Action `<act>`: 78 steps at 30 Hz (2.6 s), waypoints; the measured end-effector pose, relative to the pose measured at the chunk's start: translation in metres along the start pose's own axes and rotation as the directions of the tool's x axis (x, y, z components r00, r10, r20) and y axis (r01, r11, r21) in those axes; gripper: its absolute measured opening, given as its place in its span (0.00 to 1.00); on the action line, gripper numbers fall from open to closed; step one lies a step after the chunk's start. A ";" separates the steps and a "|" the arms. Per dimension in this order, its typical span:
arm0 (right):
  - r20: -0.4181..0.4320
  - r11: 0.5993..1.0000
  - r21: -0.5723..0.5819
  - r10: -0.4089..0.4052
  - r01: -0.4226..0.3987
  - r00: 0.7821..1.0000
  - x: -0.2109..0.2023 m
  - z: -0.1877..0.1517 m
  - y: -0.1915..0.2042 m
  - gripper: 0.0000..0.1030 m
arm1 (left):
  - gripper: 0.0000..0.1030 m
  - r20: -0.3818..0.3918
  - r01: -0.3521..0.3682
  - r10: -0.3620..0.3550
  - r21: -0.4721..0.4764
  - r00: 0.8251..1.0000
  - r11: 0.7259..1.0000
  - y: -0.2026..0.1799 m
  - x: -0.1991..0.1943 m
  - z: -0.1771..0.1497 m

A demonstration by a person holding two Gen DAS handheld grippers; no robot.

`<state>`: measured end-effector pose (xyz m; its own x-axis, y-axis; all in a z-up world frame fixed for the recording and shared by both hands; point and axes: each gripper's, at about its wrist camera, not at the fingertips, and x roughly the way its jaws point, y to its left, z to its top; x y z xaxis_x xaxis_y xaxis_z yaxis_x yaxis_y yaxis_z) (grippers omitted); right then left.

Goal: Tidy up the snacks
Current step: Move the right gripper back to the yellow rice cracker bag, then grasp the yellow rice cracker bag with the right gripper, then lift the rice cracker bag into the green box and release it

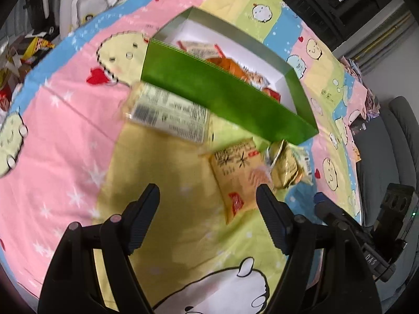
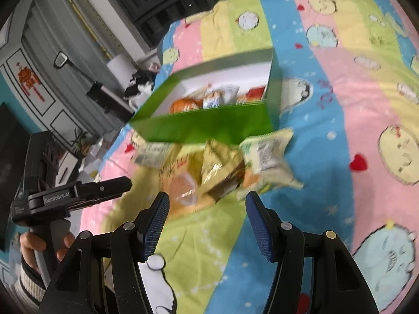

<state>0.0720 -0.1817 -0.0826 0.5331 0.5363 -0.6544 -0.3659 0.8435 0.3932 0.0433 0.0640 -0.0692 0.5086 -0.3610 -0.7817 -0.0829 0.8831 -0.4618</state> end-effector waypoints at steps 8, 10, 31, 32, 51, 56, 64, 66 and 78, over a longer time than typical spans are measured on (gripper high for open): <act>-0.069 0.999 -0.044 0.021 -0.024 0.997 0.030 -0.013 0.008 0.59 | 0.74 -0.034 0.056 -0.056 0.004 0.998 0.998 -0.006 0.018 -0.007; -0.069 0.998 -0.045 0.030 -0.033 0.997 0.036 -0.013 0.007 0.59 | 0.74 -0.042 0.066 -0.066 0.002 0.997 0.998 -0.006 0.024 -0.004; -0.125 0.982 -0.102 0.145 -0.158 0.982 0.060 -0.012 0.039 0.59 | 0.73 -0.063 0.080 -0.079 0.017 0.995 0.997 0.009 0.031 0.010; -0.129 0.986 -0.100 0.121 -0.135 0.984 0.063 -0.011 0.037 0.59 | 0.73 -0.065 0.079 -0.077 0.025 0.995 0.997 0.008 0.032 0.009; -0.139 0.980 -0.150 0.109 -0.130 0.984 0.087 -0.014 0.047 0.50 | 0.45 -0.051 0.041 -0.036 0.112 0.998 0.993 -0.015 0.041 0.004; -0.114 0.980 -0.145 0.118 -0.134 0.987 0.080 -0.019 0.048 0.50 | 0.45 -0.031 0.017 -0.013 0.134 0.999 0.991 -0.019 0.036 0.000; -0.083 0.978 -0.165 0.112 -0.124 0.990 0.061 -0.024 0.057 0.50 | 0.45 -0.005 0.016 -0.016 0.172 1.000 0.985 -0.028 0.019 -0.008; -0.077 0.978 -0.170 0.110 -0.121 0.991 0.055 -0.026 0.059 0.50 | 0.45 0.002 0.018 -0.019 0.183 1.000 0.983 -0.031 0.014 -0.010; -0.001 0.972 -0.216 0.093 -0.091 0.996 0.018 -0.034 0.069 0.49 | 0.45 0.054 0.011 -0.026 0.257 0.998 0.966 -0.057 -0.012 -0.024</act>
<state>0.0306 -0.1142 -0.0890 0.4959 0.6123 -0.6158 -0.5691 0.7647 0.3021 0.0218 0.0108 -0.0435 0.5561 -0.3671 -0.7457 0.1459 0.9264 -0.3472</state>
